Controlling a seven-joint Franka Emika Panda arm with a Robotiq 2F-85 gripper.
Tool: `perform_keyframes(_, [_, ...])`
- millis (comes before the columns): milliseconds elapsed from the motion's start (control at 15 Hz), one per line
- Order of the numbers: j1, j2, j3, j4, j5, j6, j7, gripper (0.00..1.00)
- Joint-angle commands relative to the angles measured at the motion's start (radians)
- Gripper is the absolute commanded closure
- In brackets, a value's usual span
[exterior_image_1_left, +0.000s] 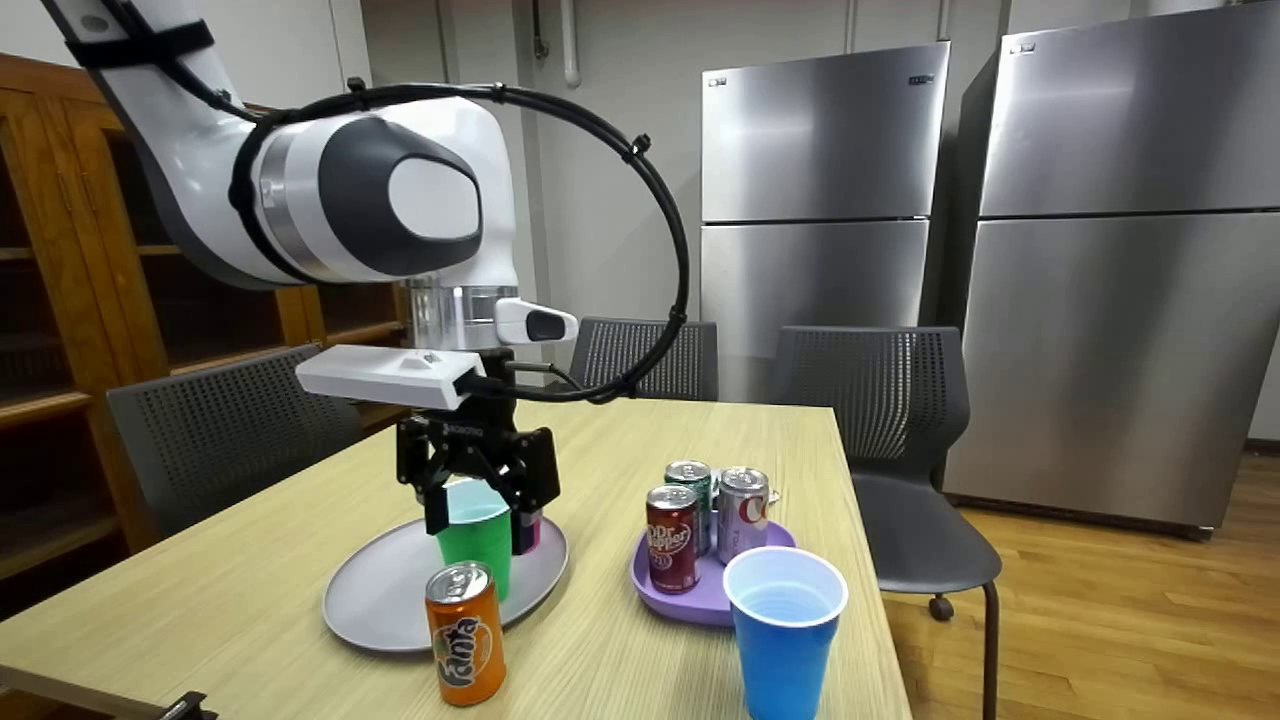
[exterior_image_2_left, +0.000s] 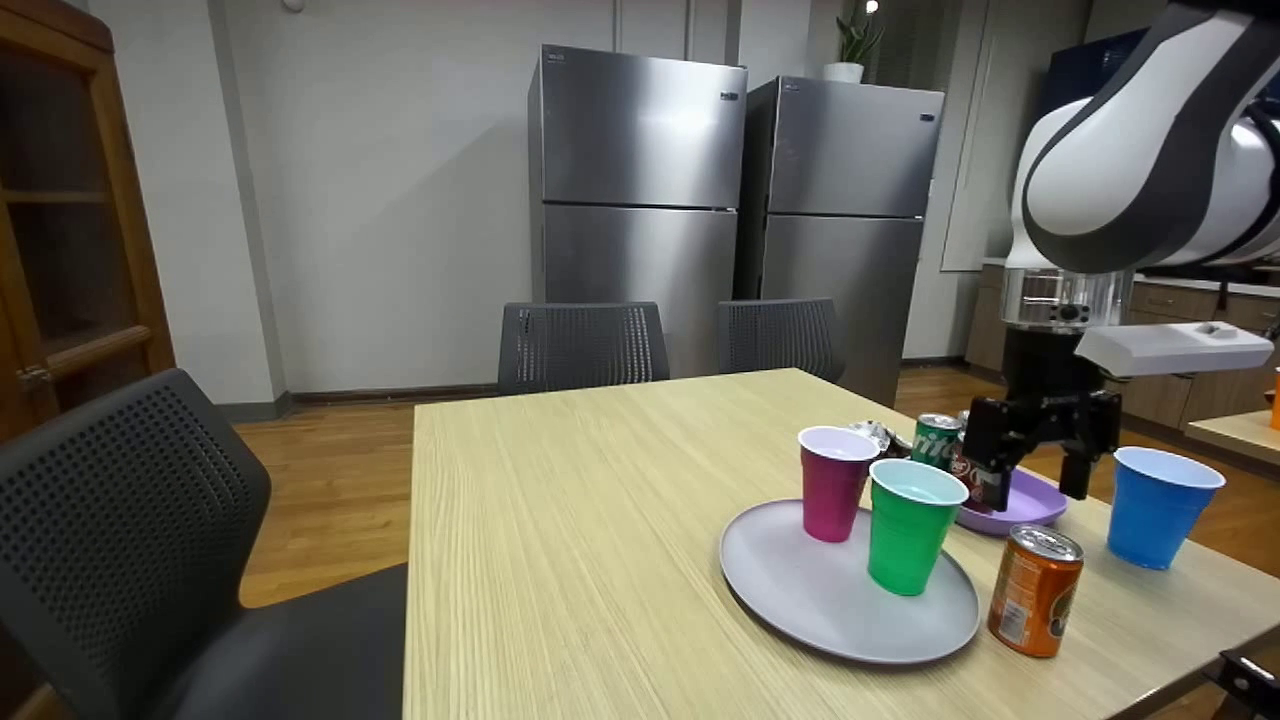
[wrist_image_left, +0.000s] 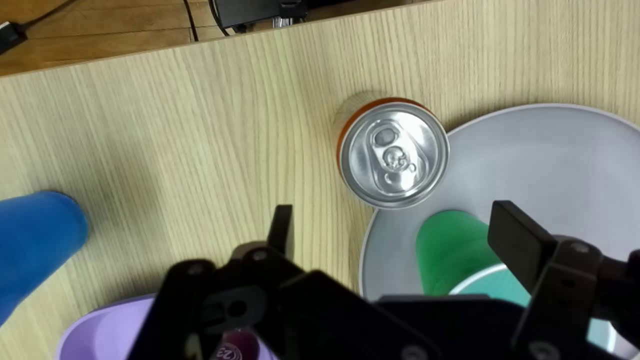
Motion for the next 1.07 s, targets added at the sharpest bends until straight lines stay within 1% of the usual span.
perform_keyframes(0, [0.008, 0.003, 0.025, -0.001, 0.007, -0.006, -0.026, 0.00])
perform_keyframes(67, [0.008, 0.001, 0.028, -0.001, -0.008, -0.004, -0.010, 0.00])
perform_keyframes(133, [0.001, 0.006, 0.022, 0.001, 0.000, -0.002, -0.003, 0.00])
perform_keyframes(667, [0.003, 0.009, 0.028, 0.001, 0.000, -0.002, -0.002, 0.00])
perform_keyframes(800, [0.007, 0.042, 0.033, 0.019, -0.003, 0.001, 0.012, 0.00])
perform_keyframes(1000, [0.011, 0.063, 0.035, 0.008, 0.007, 0.029, 0.010, 0.00])
